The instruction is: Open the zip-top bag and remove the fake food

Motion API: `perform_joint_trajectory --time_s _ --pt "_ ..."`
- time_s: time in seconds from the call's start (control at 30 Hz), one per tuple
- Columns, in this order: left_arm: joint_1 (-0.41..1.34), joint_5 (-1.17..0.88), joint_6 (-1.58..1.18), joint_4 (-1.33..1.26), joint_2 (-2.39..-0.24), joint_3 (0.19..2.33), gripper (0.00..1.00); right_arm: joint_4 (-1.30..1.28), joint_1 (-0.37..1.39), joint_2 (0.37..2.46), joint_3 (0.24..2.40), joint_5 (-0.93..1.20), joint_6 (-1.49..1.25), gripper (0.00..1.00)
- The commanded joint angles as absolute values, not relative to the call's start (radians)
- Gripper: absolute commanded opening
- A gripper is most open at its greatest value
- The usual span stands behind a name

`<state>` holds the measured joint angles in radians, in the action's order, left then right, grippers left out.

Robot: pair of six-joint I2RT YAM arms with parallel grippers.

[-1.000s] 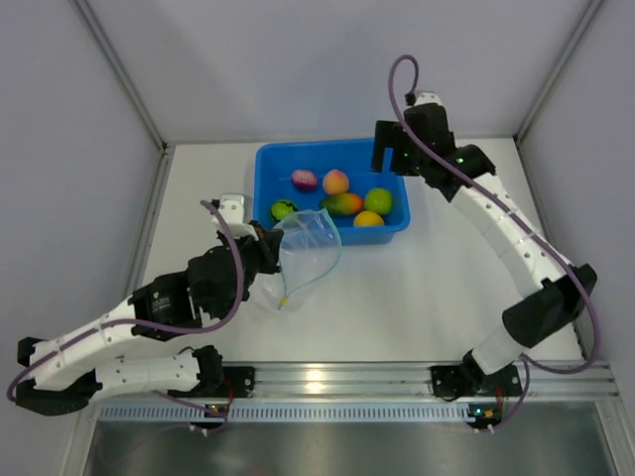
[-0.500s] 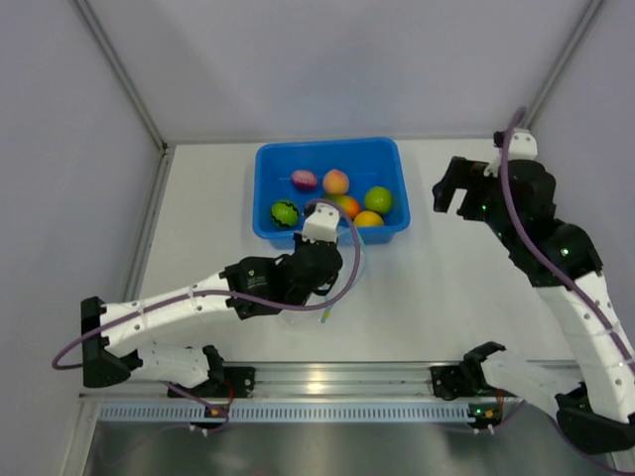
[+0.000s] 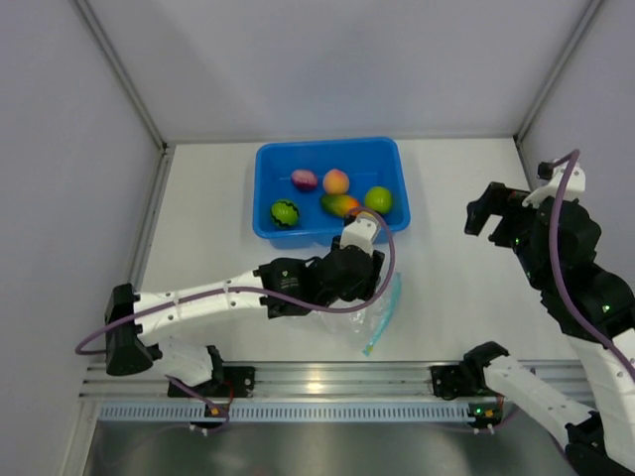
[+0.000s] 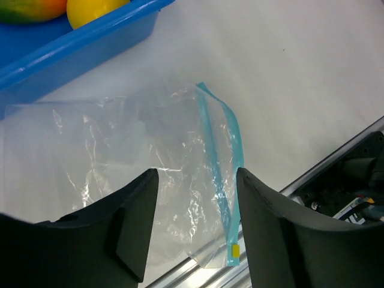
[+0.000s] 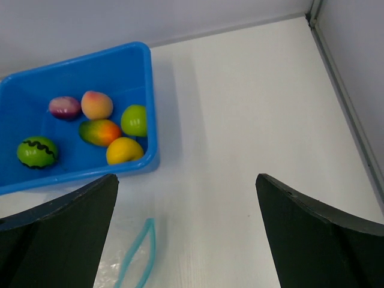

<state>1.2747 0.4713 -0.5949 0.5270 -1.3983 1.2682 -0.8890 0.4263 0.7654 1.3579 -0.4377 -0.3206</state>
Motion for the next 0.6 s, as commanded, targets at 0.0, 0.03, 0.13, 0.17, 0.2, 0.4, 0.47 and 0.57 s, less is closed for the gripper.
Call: perform_joint_trajectory --time_s 0.0,0.03,0.13,0.17,0.2,0.4,0.47,0.57 --pt "1.276 0.478 -0.600 0.463 -1.348 1.290 0.61 -0.916 0.411 0.736 1.329 -0.476 -0.295 0.99" --pt "1.276 0.529 -0.600 0.462 -1.323 1.272 0.67 -0.920 0.413 0.733 1.325 -0.476 -0.291 0.99" --pt "1.275 0.650 -0.583 0.468 -1.261 1.237 0.98 -0.925 0.413 0.710 1.299 -0.482 -0.285 0.99" --pt "1.270 0.676 -0.581 0.466 -1.241 1.220 0.98 -0.923 0.413 0.692 1.287 -0.483 -0.281 0.99" --pt "1.266 0.704 -0.583 0.466 -1.220 1.204 0.98 -0.919 0.413 0.680 1.254 -0.480 -0.275 0.99" --pt "1.097 0.759 -0.546 0.466 -1.063 1.071 0.98 -0.828 0.413 0.536 1.097 -0.465 -0.212 0.99" --pt "0.963 0.721 -0.537 0.468 -1.017 1.040 0.98 -0.812 0.413 0.488 1.065 -0.459 -0.187 0.99" --pt "0.817 0.719 -0.489 0.475 -0.988 0.997 0.98 -0.824 0.413 0.454 1.035 -0.466 -0.170 0.99"
